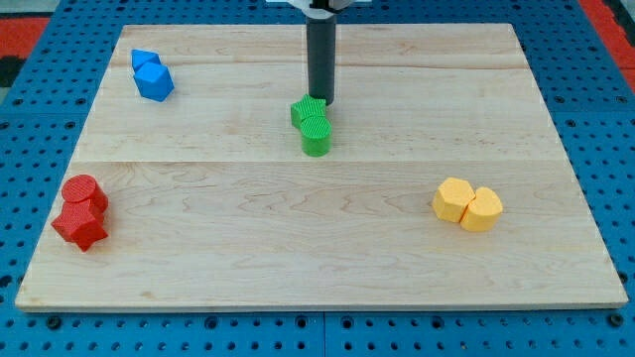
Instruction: Point at the yellow heart
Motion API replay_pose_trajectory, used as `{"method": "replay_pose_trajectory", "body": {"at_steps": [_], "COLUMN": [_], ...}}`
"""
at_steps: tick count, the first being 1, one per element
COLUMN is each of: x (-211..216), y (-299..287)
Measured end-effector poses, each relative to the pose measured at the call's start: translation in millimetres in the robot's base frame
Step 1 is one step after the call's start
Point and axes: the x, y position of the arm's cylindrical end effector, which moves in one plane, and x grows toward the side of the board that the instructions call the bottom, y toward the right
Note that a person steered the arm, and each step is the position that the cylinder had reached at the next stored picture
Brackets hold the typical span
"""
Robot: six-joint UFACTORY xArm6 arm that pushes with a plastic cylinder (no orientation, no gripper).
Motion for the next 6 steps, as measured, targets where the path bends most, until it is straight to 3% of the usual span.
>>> {"method": "replay_pose_trajectory", "body": {"at_steps": [1,3,5,6], "x": [14,92,178,177], "y": [89,209,216,179]}}
